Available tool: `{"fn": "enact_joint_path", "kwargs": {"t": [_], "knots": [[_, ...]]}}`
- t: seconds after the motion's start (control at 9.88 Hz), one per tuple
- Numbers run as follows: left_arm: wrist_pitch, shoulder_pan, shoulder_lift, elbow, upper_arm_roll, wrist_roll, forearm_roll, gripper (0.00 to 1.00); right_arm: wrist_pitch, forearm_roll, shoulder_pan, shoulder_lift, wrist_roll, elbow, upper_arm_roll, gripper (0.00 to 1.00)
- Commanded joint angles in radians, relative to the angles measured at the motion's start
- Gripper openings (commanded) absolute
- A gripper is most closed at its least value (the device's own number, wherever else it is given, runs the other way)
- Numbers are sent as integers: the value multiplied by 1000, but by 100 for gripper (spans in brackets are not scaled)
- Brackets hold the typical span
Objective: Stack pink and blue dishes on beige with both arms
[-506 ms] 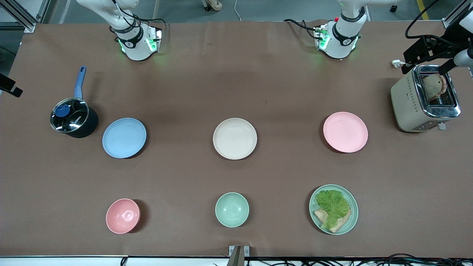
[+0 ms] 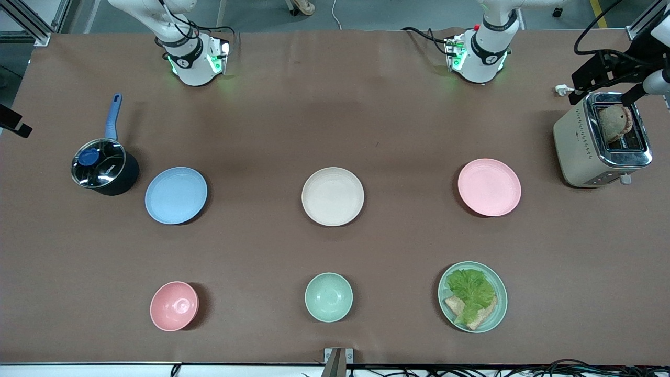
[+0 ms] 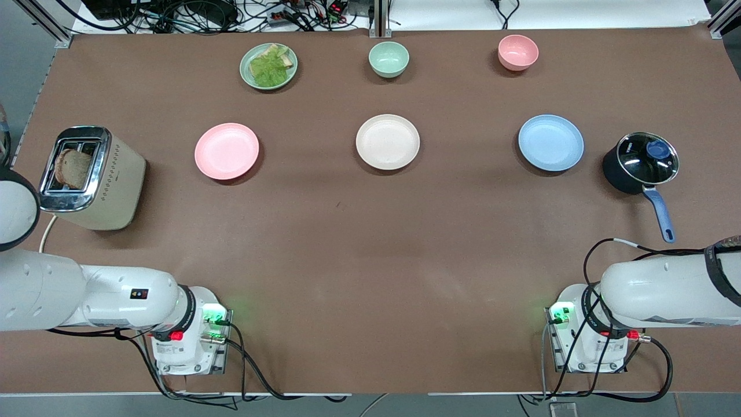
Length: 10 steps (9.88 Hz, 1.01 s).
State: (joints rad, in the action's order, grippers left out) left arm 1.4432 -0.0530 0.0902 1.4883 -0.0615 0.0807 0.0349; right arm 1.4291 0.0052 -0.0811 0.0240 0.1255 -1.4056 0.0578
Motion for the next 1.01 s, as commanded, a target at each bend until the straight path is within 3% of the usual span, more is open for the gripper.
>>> {"fn": "enact_joint_path", "kwargs": {"t": [0.0, 0.2, 0.61, 0.91], "knots": [[6, 1, -12, 32, 11, -12, -1, 100, 4, -1, -2, 5, -71, -13, -4, 100], [37, 5, -78, 56, 46, -48, -1, 99, 58, 2, -31, 46, -179, -105, 0, 100], [415, 8, -145, 395, 133, -200, 40, 100, 507, 91, -80, 66, -352, -515, 14, 100], [607, 36, -282, 498, 155, -383, 59, 99, 799, 194, -81, 164, -458, -714, 22, 100]]}}
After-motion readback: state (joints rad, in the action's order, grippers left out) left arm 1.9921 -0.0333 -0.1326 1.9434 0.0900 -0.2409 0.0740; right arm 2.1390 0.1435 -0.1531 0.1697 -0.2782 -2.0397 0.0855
